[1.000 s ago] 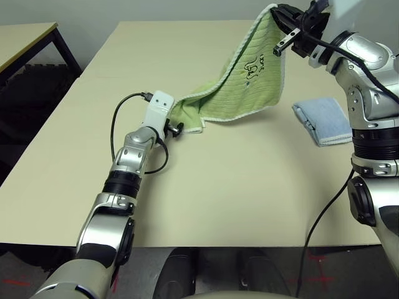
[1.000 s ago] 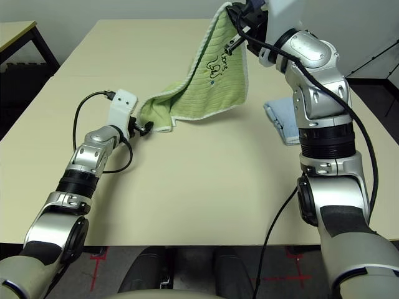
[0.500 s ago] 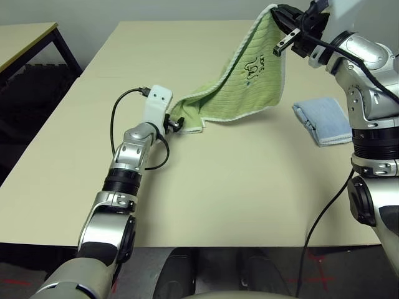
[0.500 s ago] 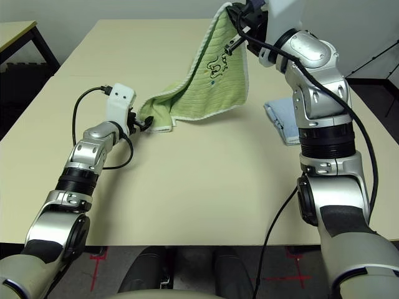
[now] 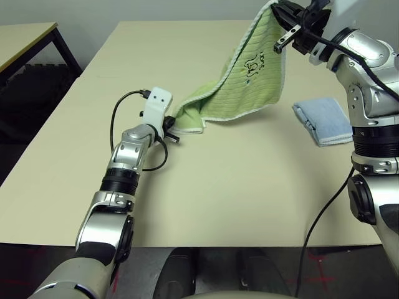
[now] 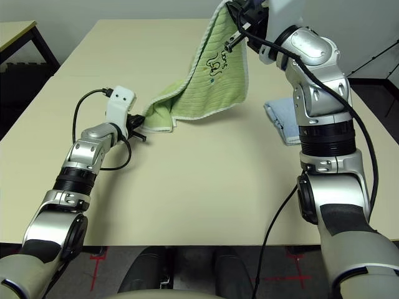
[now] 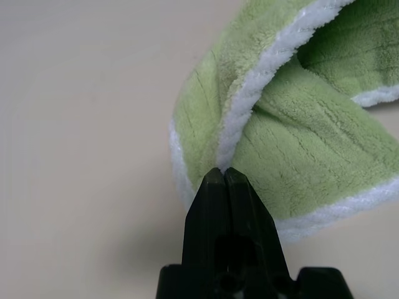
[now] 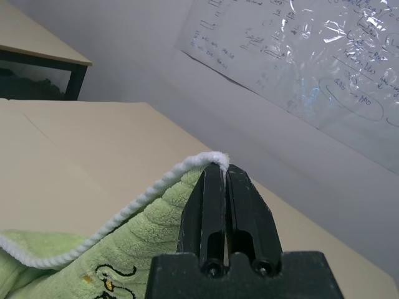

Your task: Fold the towel and set it aside.

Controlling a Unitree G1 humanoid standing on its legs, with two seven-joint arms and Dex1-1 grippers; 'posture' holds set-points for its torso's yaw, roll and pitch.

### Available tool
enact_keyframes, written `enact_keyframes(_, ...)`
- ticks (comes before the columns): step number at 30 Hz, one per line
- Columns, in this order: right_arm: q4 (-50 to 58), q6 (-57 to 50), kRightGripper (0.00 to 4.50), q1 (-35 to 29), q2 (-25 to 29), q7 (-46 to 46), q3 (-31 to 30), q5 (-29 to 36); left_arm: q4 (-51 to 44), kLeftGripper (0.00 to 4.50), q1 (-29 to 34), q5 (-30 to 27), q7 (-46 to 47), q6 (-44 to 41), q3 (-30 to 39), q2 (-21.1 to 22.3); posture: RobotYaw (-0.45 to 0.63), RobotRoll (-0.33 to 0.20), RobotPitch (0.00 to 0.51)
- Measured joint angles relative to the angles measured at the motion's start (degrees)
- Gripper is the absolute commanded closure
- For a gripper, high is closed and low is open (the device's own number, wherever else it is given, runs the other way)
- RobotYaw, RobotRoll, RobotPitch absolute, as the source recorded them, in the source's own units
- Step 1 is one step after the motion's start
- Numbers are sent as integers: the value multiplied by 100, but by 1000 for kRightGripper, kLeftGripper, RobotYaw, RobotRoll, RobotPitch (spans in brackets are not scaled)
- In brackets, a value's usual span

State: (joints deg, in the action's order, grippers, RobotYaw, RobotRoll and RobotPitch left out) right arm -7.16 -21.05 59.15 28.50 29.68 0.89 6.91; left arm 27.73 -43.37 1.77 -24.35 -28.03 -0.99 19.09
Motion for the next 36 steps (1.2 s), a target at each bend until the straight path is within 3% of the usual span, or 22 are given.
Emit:
enact_keyframes(12, -180, -282, 4500, -167, 239, -258, -1, -287, 382, 4491, -1014, 56, 767, 637, 459, 495, 89, 0, 88)
enact_keyframes(27, -48, -1149, 4500, -1389, 372, -547, -19, -640, 732, 4491, -1037, 287, 1064, 1081, 280, 651, 88, 0, 84)
enact_keyframes(36, -353, -943, 4500, -1185, 439, -792, 4, -694, 1042, 4491, -1428, 419, 1128, 1493, 202, 698, 64, 0, 83)
